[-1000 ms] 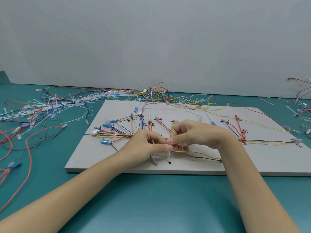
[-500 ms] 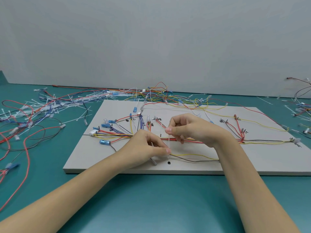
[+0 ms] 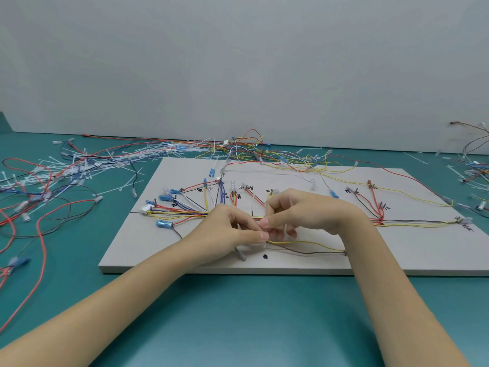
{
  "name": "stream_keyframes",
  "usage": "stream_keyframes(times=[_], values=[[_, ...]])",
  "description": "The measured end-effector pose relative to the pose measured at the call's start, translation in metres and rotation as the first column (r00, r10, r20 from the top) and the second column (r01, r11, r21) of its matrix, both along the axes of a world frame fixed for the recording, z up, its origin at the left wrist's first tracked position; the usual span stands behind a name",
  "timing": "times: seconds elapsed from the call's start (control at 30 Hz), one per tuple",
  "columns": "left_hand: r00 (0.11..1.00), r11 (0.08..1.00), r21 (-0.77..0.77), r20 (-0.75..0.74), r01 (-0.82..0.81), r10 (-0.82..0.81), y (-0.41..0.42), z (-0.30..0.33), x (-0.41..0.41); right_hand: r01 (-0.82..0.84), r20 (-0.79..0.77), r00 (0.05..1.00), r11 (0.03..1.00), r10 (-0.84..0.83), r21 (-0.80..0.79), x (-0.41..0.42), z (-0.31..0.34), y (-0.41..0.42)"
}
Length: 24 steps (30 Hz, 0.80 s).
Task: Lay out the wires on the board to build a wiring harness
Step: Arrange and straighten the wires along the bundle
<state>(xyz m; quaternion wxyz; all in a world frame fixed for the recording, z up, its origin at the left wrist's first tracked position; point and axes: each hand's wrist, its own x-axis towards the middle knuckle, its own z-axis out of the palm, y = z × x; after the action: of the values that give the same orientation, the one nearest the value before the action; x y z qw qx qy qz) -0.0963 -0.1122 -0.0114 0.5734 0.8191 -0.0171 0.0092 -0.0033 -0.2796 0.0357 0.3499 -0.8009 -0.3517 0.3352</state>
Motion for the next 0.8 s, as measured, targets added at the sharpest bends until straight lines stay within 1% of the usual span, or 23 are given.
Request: stream_keyframes(times=[0.2, 0.33, 0.47, 0.8], values=[[0.999, 0.998, 0.042, -0.018, 0.038, -0.037, -0.0008, 0.0018, -0.0011, 0.003, 0.029, 1.000, 0.999, -0.004, 0.047, -0.0010, -0.0022, 0.0052], [0.999, 0.992, 0.118, -0.021, 0.045, -0.043, -0.0019, 0.0001, -0.0019, 0.049, 0.031, 0.998, 0.995, -0.052, 0.089, -0.0005, -0.0019, 0.0067], [0.997, 0.989, 0.136, -0.051, 0.061, -0.054, -0.0018, 0.0004, -0.0015, 0.091, 0.024, 0.995, 0.984, -0.096, 0.151, -0.0003, -0.0027, 0.0088], [0.999, 0.983, 0.178, -0.030, 0.046, -0.042, -0.0012, 0.0009, -0.0014, 0.132, 0.033, 0.990, 0.976, -0.140, 0.173, 0.0010, -0.0053, 0.0092]])
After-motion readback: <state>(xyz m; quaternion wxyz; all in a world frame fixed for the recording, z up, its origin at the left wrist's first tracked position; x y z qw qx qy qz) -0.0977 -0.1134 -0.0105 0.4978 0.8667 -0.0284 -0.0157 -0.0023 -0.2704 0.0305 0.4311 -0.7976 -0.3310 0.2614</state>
